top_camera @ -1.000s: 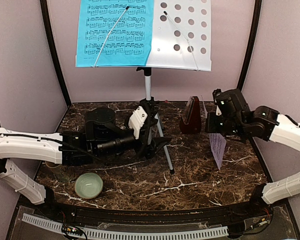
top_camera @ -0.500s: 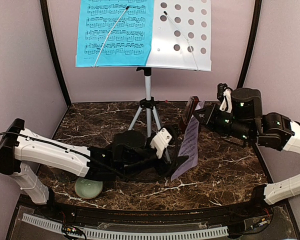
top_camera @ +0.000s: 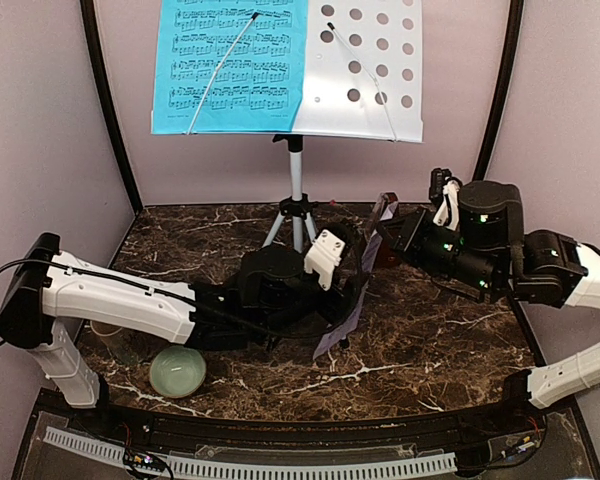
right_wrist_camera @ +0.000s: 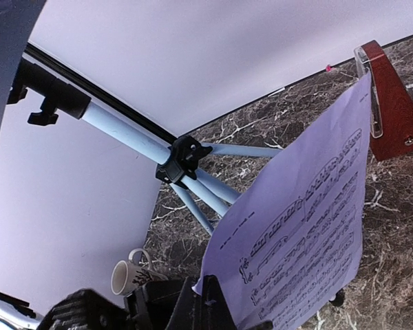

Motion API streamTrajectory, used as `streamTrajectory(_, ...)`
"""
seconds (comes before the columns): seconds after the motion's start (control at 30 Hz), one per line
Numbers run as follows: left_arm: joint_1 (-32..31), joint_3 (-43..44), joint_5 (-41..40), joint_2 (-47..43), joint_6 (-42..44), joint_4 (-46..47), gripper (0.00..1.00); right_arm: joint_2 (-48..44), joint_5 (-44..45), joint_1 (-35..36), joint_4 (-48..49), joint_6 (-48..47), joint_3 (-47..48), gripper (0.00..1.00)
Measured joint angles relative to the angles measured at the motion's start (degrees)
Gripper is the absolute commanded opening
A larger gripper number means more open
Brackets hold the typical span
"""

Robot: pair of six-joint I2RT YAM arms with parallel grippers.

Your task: Set up the instrument practice props

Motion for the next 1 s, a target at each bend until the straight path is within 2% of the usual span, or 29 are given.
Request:
streamTrajectory(0.13,1.7,0.0,0.4,0.0,-1.2,-0.2,0.26,0.0,-0.1,0.3,1.6,-0.2,0.5,0.00)
streamTrajectory(0.27,2.9,0.0,1.3,0.0,-1.7,-0.2,0.01,0.0,-0.3,0.4,3.0,-0.7,0.5,0.00)
streamTrajectory(0.3,3.0,0.0,1.6,0.0,-1.8,-0.2,0.00,0.0,-0.4,0.4,3.4,-1.2,0.5,0.00)
streamTrajectory(0.33,3.0,0.0,2.0,-0.1,-1.9,-0.3,0.00,0.0,-0.7,0.4,4.0,-1.6,0.5,0.06)
streamTrajectory(0.5,3.3,-1.4,5.1,-2.1,-2.6,-0.3,0.00,-0.7,-2.1,0.4,6.4,-5.7,0.3,0.61)
streamTrajectory(0.57,3.6,-3.1,7.2,-4.5,-2.8,-0.3,0.00,-2.2,-2.3,0.4,7.3,-8.0,-0.2,0.77)
streamTrajectory(0.63,4.0,-4.7,9.2,-7.2,-2.9,-0.2,0.00,-4.9,-2.8,0.4,8.5,-11.2,-1.6,0.88)
streamTrajectory(0.7,4.4,-6.5,12.6,-10.7,-3.0,0.0,0.00,-8.0,-3.2,0.4,9.4,-14.8,-2.9,0.95)
streamTrajectory(0.77,4.8,-7.8,15.8,-13.8,-3.2,0.1,0.00,-10.6,-3.6,0.4,10.0,-17.4,-3.6,0.97)
streamTrajectory(1.0,6.5,-11.2,27.4,-24.1,-3.4,-0.2,0.00,-15.7,-5.7,0.4,7.2,-29.7,-2.3,1.00)
